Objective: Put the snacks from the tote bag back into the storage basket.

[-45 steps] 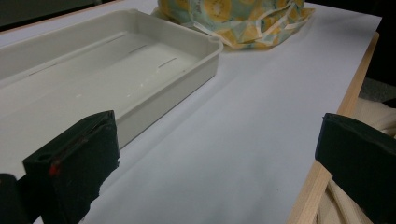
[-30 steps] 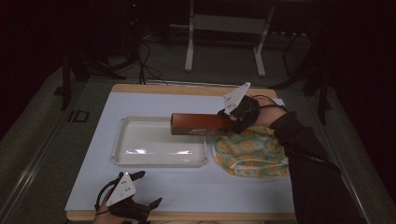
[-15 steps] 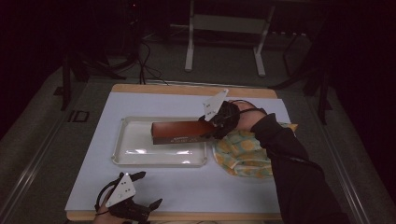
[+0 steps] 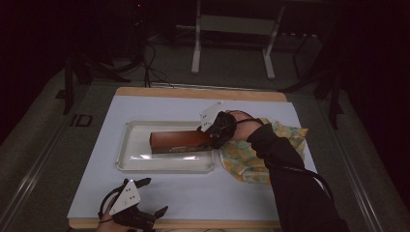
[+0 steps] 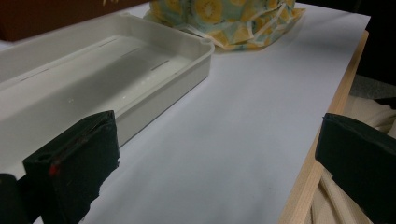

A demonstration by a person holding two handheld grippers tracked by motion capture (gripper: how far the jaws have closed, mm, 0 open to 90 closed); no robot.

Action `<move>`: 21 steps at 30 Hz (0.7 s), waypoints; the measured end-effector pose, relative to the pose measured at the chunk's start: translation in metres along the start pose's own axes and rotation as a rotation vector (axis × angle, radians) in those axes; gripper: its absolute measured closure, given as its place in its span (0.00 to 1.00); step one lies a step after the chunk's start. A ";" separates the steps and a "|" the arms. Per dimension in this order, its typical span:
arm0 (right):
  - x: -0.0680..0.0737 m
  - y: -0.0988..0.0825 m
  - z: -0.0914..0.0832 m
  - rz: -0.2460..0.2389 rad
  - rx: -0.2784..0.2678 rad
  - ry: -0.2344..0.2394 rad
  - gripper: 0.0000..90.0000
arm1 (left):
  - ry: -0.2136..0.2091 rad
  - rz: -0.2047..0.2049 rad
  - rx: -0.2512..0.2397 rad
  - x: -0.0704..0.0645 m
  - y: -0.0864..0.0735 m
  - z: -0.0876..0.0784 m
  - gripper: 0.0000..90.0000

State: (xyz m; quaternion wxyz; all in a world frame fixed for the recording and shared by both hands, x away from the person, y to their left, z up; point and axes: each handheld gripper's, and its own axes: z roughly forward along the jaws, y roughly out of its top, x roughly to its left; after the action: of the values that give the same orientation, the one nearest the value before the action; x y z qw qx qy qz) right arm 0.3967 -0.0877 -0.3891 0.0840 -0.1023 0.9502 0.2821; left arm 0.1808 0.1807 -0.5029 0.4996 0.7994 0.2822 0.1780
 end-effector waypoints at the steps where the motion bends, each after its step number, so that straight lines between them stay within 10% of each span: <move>1: -0.001 -0.001 0.003 -0.001 -0.002 0.002 0.48 | -0.001 0.001 0.000 0.000 0.000 0.000 0.00; 21: -0.006 -0.029 0.051 0.065 0.034 0.022 0.48 | -0.006 0.003 0.003 0.000 0.000 0.000 0.00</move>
State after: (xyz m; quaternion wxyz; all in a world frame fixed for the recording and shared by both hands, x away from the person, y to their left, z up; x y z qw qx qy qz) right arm 0.4147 -0.0826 -0.4453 0.0661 -0.0731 0.9585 0.2675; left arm 0.1804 0.1803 -0.5031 0.4991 0.8010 0.2797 0.1761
